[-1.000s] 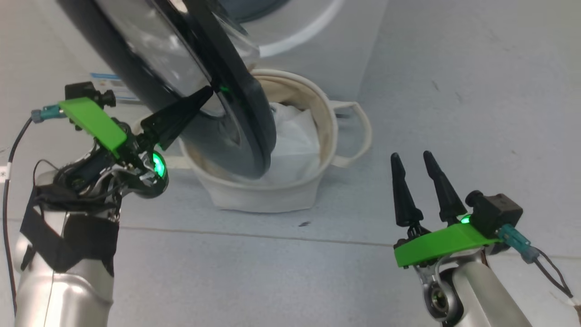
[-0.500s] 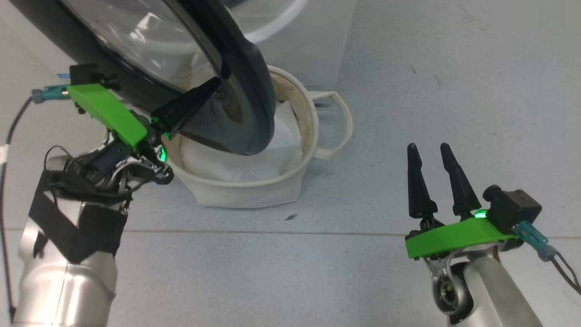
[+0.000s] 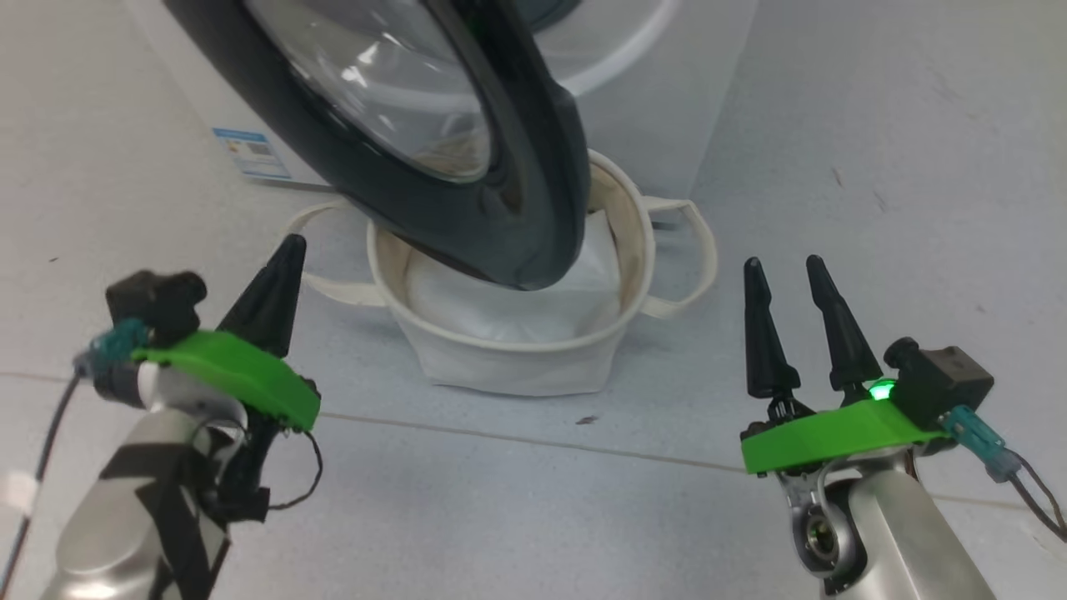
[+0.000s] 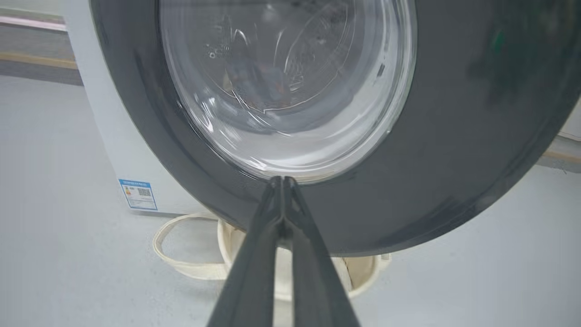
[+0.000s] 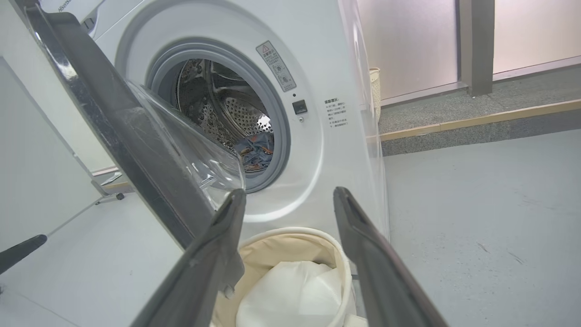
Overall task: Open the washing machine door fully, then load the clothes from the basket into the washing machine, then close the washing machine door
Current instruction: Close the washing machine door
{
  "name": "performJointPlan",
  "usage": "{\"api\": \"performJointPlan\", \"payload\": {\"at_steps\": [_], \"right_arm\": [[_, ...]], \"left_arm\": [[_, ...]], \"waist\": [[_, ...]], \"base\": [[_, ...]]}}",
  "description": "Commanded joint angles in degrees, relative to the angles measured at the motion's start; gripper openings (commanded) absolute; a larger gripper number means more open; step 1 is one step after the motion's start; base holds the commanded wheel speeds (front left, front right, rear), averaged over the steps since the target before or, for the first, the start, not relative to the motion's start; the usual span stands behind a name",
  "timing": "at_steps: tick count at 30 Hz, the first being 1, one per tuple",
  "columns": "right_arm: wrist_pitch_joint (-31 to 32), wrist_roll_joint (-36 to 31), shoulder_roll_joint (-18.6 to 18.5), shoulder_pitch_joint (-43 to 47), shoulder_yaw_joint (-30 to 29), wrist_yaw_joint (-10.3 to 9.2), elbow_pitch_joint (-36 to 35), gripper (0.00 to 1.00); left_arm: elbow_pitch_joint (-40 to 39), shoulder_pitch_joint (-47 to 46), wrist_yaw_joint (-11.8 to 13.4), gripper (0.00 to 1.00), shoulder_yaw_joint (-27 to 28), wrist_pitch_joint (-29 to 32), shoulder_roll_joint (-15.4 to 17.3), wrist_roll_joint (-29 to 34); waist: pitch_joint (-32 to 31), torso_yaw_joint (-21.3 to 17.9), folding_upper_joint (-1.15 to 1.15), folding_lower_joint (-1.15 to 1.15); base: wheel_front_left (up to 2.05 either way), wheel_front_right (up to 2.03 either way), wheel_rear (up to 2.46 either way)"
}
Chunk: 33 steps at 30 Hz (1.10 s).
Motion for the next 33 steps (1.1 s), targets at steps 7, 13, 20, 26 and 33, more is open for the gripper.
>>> {"api": "performJointPlan", "payload": {"at_steps": [7,13,20,26,33], "right_arm": [[-0.70,-1.59,0.68,0.42,2.23,0.01,-3.11,1.00],[-0.70,-3.46,0.68,1.21,3.14,0.01,-2.36,1.00],[-0.70,-3.03,0.68,1.76,3.17,0.01,-1.71,1.00],[-0.70,-3.04,0.68,2.17,3.80,0.01,-1.14,1.00],[-0.70,-2.72,0.68,2.76,4.37,0.01,-0.91,1.00]], "left_arm": [[0.60,3.68,6.29,0.00,3.66,-12.88,-1.65,8.54],[-4.91,11.09,11.02,1.00,5.54,-12.97,-4.40,21.62],[-5.74,14.97,9.93,1.00,9.70,-12.98,-7.93,24.08],[-9.31,17.03,8.48,1.00,12.66,-12.99,-9.43,28.95],[-9.31,19.64,6.51,1.00,15.68,-12.99,-12.06,30.84]], "waist": [[-2.05,3.88,0.00,0.00],[-2.68,4.76,0.00,0.00],[-3.20,4.75,0.00,0.00],[-4.38,4.35,0.00,0.00],[-5.39,3.84,0.00,0.00]], "base": [[0.00,0.00,0.00],[0.00,0.00,0.00],[0.00,0.00,0.00],[0.00,0.00,0.00],[0.00,0.00,0.00]]}}
